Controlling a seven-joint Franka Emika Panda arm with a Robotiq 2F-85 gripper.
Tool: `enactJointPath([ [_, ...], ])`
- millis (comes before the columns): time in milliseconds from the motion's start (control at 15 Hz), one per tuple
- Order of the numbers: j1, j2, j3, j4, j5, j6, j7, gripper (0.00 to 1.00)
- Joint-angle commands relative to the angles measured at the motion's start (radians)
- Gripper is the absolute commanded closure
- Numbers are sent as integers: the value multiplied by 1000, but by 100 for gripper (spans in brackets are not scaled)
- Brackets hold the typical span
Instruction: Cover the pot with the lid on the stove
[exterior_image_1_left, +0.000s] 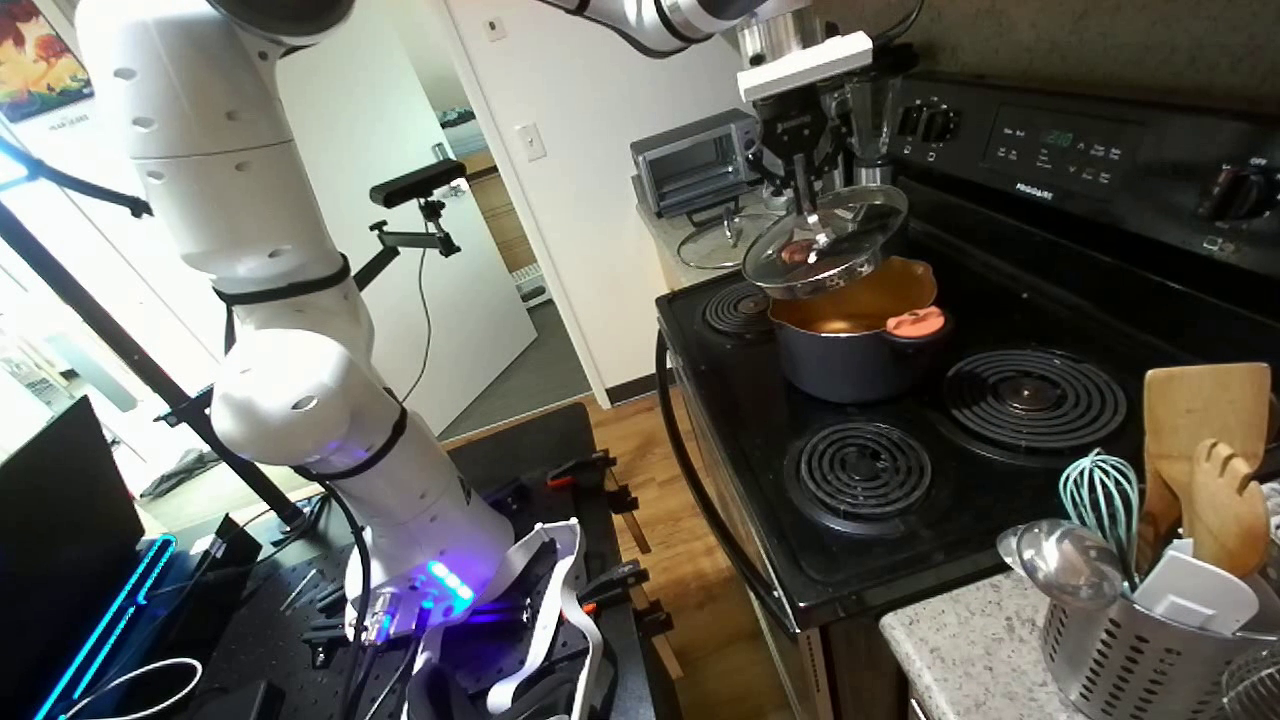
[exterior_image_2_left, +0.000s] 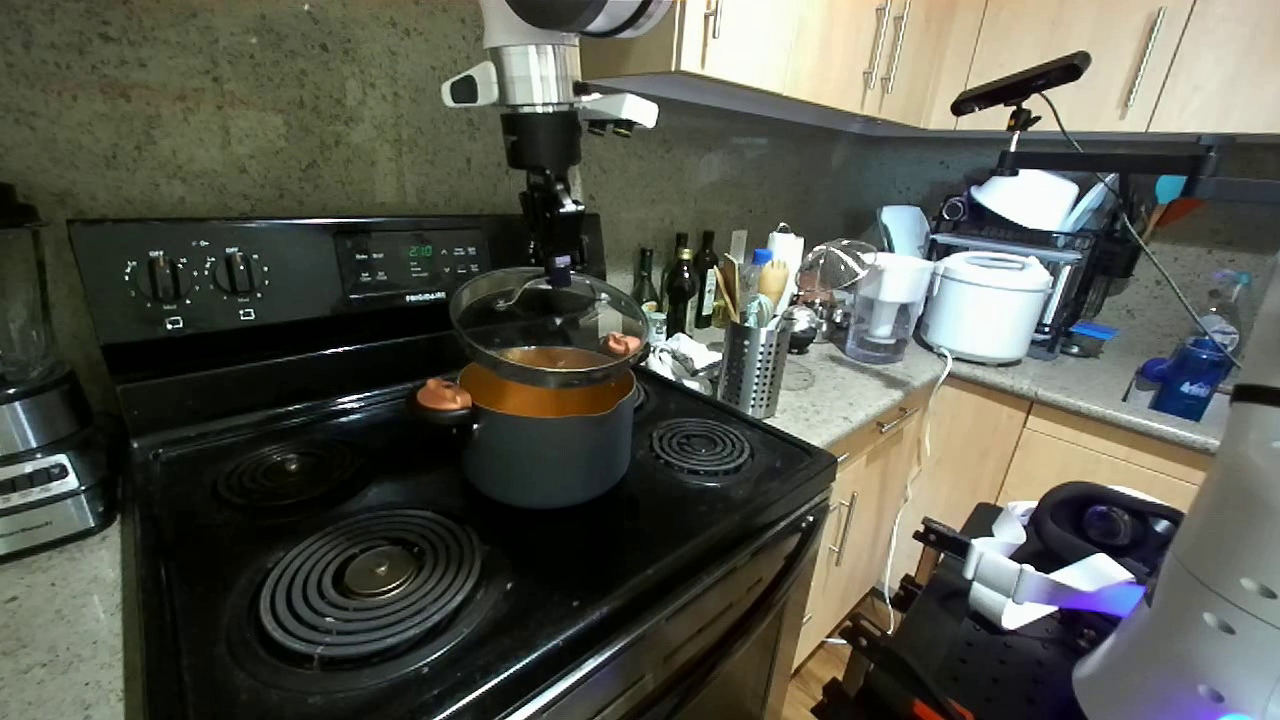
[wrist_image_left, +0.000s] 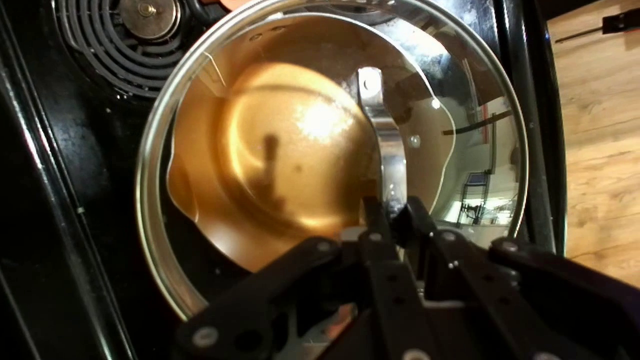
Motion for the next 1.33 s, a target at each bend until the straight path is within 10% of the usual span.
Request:
enactJointPath([
  [0,-8,23,5,61,51,-40,10,96],
  [1267,-41,189,-7,266,89,-188,59,96],
])
